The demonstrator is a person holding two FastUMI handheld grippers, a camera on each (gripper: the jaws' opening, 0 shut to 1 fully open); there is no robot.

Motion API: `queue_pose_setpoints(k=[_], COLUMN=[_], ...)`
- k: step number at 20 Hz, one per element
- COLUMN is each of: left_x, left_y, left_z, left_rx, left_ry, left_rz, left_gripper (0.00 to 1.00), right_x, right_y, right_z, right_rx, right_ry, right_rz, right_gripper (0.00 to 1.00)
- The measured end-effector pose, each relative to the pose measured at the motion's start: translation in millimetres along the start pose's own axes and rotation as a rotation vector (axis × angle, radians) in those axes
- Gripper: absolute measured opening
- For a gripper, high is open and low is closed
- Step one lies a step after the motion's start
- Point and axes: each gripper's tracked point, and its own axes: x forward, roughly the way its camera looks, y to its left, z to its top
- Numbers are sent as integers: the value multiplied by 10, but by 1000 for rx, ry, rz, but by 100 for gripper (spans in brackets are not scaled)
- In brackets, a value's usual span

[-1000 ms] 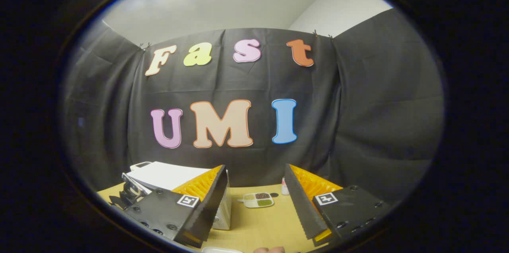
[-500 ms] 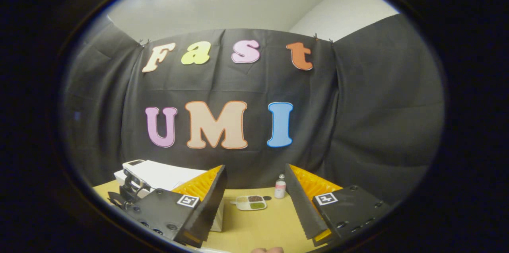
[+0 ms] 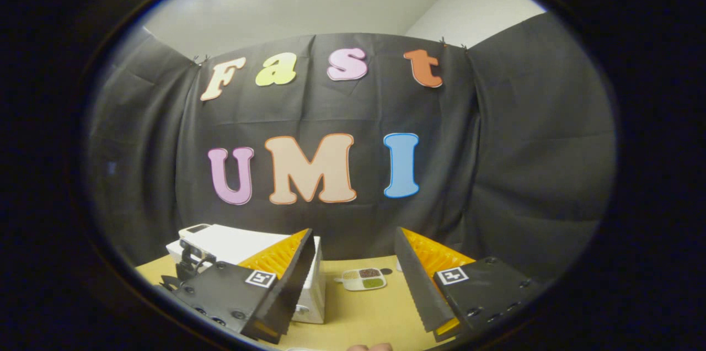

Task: Open the microwave oven with the left hand, put the food in, and close the microwave oven.

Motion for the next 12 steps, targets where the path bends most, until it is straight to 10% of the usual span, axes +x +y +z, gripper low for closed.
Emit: queue_pose_setpoints(k=[12], left_x=[-1247], left_y=[-132], left_z=[1080], left_rx=[74], left_ry=[-325], left_rz=[61], left_gripper=[1], right_x=[58], right_y=[13], right_z=[-177], right_rx=[-3], right_ry=[13], right_rz=[-22], right_gripper=[85])
